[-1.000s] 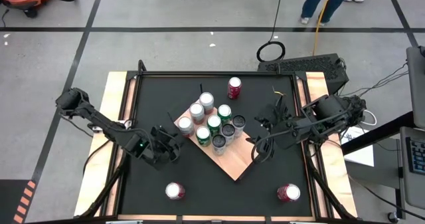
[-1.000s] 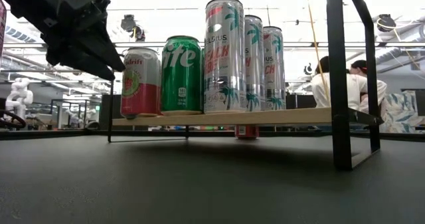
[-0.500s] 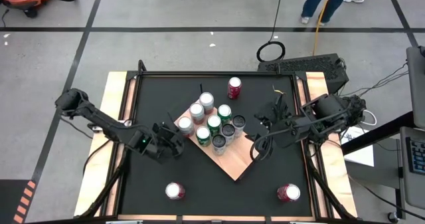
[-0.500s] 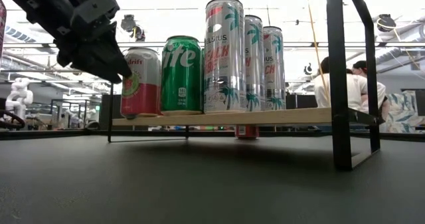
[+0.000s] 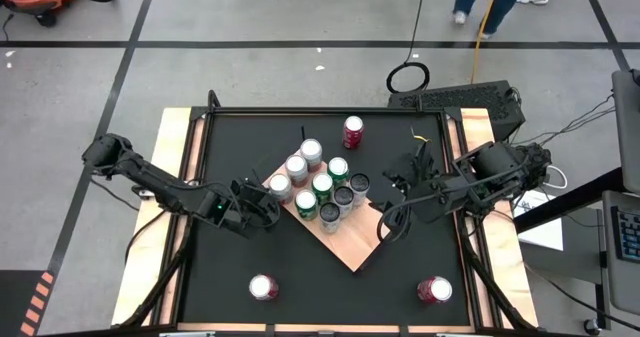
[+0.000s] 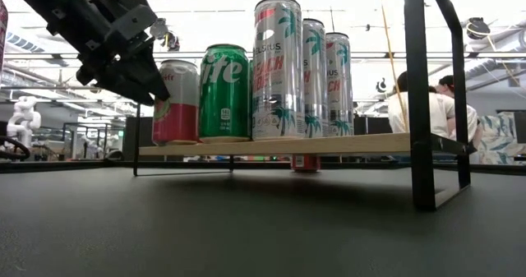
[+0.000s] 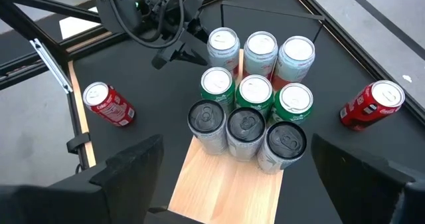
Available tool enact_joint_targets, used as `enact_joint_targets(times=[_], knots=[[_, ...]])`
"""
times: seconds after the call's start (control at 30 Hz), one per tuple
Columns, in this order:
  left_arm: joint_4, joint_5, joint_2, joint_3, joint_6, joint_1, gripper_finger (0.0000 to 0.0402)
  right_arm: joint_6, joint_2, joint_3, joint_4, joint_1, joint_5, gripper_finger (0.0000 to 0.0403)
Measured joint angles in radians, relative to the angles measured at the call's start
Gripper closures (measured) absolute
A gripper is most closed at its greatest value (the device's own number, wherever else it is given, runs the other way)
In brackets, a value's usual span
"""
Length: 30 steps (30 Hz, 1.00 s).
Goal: Place canned beverage on shelf
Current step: Put the white and pink soda can aligned with the other white and pink soda cans
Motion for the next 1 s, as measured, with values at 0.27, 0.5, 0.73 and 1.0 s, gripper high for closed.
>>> enact_joint_targets(times=[0.27, 0.5, 0.73, 1.0], knots=[[-0.012, 0.083, 0.000, 0.000, -0.042, -0.048, 0.0153, 0.003, 0.000, 0.000, 0.000, 0.000, 0.000, 0.0046], [-0.018, 0.030, 0.011, -0.023, -0.127, -0.061, 0.0153, 0.002, 0.000, 0.000, 0.000, 0.000, 0.001, 0.0046], [0.075, 0.025, 0.014, -0.073, -0.141, -0.060, 0.0192, 0.002, 0.000, 0.000, 0.000, 0.000, 0.003, 0.0046], [0.076, -0.001, 0.014, -0.073, -0.133, -0.039, 0.0244, 0.002, 0.000, 0.000, 0.000, 0.000, 0.004, 0.0046]])
